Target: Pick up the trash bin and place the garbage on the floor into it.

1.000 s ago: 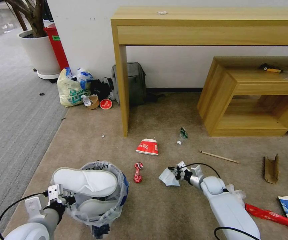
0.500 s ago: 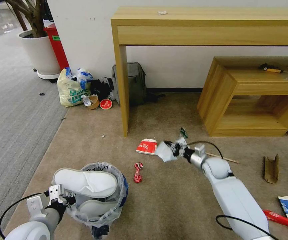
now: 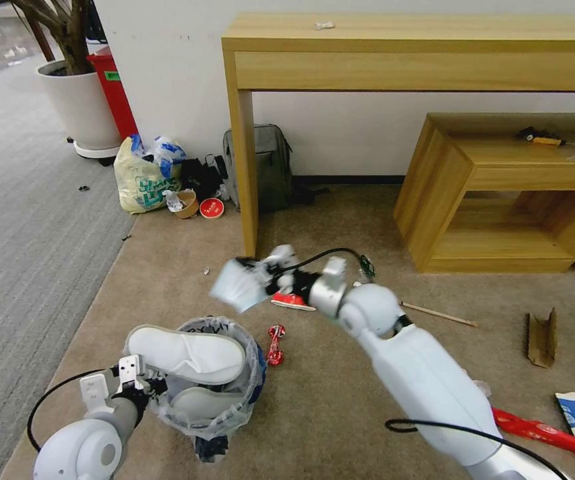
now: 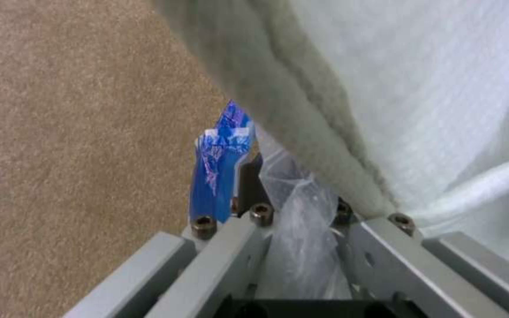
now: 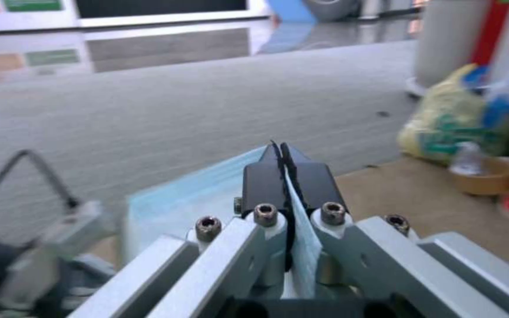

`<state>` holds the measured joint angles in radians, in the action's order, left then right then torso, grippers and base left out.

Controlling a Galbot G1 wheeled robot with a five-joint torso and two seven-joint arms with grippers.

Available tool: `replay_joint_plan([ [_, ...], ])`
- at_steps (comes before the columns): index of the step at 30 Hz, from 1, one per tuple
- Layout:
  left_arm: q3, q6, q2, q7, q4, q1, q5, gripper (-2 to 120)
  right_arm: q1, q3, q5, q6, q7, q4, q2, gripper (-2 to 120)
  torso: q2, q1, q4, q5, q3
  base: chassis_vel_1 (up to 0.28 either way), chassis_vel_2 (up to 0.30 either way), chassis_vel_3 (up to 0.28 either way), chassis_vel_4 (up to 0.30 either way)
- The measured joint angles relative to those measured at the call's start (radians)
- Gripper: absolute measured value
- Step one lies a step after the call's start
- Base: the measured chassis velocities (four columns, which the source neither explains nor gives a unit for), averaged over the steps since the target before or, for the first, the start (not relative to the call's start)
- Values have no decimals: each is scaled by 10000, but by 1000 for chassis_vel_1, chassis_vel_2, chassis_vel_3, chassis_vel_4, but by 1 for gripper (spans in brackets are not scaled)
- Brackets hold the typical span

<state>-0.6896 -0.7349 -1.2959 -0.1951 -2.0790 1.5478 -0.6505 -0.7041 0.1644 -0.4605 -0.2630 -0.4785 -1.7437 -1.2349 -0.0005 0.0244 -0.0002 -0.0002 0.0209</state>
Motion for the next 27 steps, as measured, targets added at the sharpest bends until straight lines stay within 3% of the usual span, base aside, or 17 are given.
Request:
replay_joint_plan([
  [3, 41, 3, -1, -12, -5, 22, -1, 0, 24, 737, 218, 3, 18, 76, -44, 0, 0, 0, -1, -1, 0, 0, 0, 0, 0],
  [16, -27, 0, 52, -14, -157, 147, -39, 0, -368, 1085, 1152, 280, -313, 518, 105, 0, 0, 0, -2, -1, 1, 0, 0, 0, 0],
  [18, 2, -4, 47, -37, -226, 179, -49, 0, -518, 1187, 1492, 367, -307, 726, 104, 12, 0, 1, -2, 0, 1, 0, 0, 0, 0],
  [24, -18, -6, 70, -43, -355, 264, -53, 0, -665, 1338, 1918, 606, -151, 871, 150, 30, -1, 0, -1, 1, 0, 0, 0, 0, 0],
  [27, -100, -6, 23, -44, -426, 384, -45, 0, -699, 1264, 1961, 665, 3, 798, 190, 45, 0, 0, -1, 1, 0, 0, 0, 0, 0],
])
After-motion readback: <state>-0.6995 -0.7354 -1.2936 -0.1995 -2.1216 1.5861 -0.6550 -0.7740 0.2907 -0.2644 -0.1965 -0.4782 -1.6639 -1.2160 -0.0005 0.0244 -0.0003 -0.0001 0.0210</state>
